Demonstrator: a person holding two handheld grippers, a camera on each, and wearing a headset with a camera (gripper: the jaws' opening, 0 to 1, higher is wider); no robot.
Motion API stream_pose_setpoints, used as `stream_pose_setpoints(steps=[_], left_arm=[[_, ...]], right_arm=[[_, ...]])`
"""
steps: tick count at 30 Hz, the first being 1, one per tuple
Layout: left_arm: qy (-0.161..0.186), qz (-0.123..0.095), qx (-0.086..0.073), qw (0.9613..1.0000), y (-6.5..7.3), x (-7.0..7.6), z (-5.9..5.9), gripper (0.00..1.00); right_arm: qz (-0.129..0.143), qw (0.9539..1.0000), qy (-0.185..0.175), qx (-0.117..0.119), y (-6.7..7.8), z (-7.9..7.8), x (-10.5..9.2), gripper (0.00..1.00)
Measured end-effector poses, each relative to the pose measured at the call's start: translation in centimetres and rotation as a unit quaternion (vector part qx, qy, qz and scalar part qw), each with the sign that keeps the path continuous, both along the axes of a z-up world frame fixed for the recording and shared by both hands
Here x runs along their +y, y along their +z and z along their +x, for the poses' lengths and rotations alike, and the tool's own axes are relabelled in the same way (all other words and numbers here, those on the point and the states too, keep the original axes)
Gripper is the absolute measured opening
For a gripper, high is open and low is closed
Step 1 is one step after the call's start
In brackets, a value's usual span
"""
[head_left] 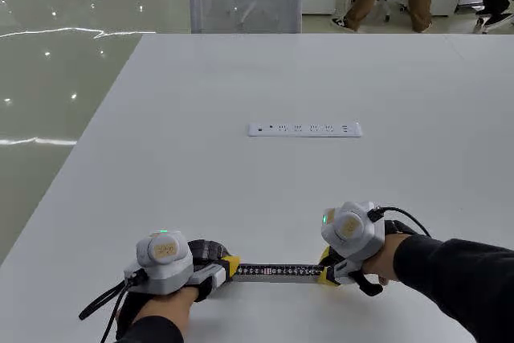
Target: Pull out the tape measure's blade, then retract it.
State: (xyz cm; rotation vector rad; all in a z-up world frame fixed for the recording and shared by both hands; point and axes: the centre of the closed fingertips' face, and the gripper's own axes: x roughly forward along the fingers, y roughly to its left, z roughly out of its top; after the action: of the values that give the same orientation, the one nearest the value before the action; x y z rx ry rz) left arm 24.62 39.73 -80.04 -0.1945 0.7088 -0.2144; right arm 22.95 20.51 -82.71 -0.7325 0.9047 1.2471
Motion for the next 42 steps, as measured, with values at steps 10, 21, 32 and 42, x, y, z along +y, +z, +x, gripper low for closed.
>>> stream_pose_setpoints(steps=[10,21,32,42], left_arm=[[-0.003,-0.002,0.002,1.0000,0.0,-0.1,0.0,0.62],[-0.007,-0.006,0.006,0.9999,0.0,-0.1,-0.1,0.62],[-0.008,-0.006,0.006,0.9999,0.0,-0.1,-0.1,0.62],[-0.008,-0.008,0.006,0.9999,0.0,-0.1,-0.1,0.62]], right_arm=[[0.006,1.0000,-0.002,0.000,0.0,0.0,0.6,0.12],[0.016,0.9999,0.004,0.000,0.0,0.0,1.8,0.12],[0.017,0.9997,0.015,-0.003,0.0,-0.1,3.4,0.12],[0.023,0.9996,0.016,-0.003,0.0,-0.2,4.5,0.12]])
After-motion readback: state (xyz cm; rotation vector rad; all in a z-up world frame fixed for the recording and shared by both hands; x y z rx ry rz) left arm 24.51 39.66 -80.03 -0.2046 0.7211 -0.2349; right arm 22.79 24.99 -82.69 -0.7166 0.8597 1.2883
